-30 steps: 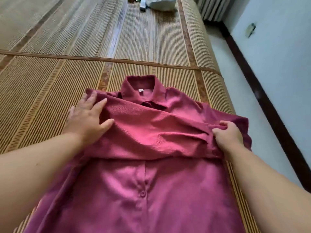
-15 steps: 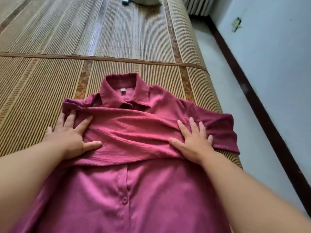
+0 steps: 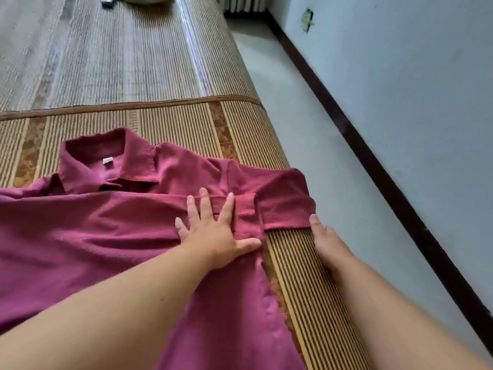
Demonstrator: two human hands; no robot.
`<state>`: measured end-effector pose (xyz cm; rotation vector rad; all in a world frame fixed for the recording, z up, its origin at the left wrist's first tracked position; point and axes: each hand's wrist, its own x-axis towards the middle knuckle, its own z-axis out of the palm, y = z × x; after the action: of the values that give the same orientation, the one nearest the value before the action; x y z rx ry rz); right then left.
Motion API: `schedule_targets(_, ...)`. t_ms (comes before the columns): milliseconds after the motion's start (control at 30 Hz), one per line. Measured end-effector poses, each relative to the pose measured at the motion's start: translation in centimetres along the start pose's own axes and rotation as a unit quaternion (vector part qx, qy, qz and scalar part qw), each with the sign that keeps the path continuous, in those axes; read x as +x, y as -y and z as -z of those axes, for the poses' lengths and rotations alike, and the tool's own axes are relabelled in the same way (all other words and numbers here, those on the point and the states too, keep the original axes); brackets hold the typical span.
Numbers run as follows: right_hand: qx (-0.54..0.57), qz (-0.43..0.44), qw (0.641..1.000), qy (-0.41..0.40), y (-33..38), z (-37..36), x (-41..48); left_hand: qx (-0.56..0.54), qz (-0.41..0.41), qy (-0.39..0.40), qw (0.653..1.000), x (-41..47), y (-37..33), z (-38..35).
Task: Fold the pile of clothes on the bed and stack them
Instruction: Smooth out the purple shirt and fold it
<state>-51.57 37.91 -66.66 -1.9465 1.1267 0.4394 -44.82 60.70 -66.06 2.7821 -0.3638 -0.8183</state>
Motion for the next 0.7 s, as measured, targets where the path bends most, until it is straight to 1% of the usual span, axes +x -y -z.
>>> schedule_targets(67, 0.071, 0.013, 0.997, 0.001, 0.0, 0.0, 1.2, -0.001, 0.037, 0.031, 0.999, 0.9, -0.1, -0.5)
schedule_targets(167, 0.221, 0.035, 0.975, -0.012, 1.0, 0.3, 2.9, 0.0, 0.041, 0.073, 0.996, 1.3, 0.2, -0.3)
schedule_targets(233, 0.286, 0.013, 0.958, -0.011, 1.8, 0.7, 4.2, 0.007, 0.041, 0.102, 0.994, 1.3, 0.0, 0.0)
schedule_targets(267, 0.283, -0.012, 0.959, -0.003, 2.1, 0.6, 4.8, 0.012, 0.043, 0.111, 0.993, 1.4, -0.1, 0.1)
schedule_targets(333, 0.219, -0.078, 0.972, 0.034, 2.5, 0.2, 5.4, 0.014, 0.048, 0.113, 0.992, 1.4, -0.1, 0.1)
schedule_targets(367, 0.205, -0.091, 0.973, 0.046, 2.5, -0.1, 5.5, 0.012, 0.051, 0.11, 0.993, 1.4, -0.1, 0.0)
schedule_targets(400, 0.211, -0.082, 0.973, 0.042, 2.5, -0.2, 5.7, 0.008, 0.055, 0.107, 0.993, 1.4, -0.1, -0.1)
schedule_targets(433, 0.232, -0.056, 0.971, 0.024, 2.4, -0.3, 6.1, 0.004, 0.058, 0.104, 0.993, 1.5, -0.1, -0.2)
schedule_targets(533, 0.334, -0.002, 0.942, -0.023, 2.6, 0.2, 6.6, -0.012, 0.054, 0.101, 0.993, 1.6, 0.0, -0.2)
schedule_targets(633, 0.428, 0.0, 0.902, -0.065, 3.3, 0.6, 6.0, -0.047, 0.035, 0.096, 0.994, 1.0, -0.1, 0.4)
schedule_targets(700, 0.468, -0.003, 0.88, -0.081, 3.6, 0.9, 5.4, -0.093, -0.001, 0.075, 0.993, -0.3, 0.2, 1.9)
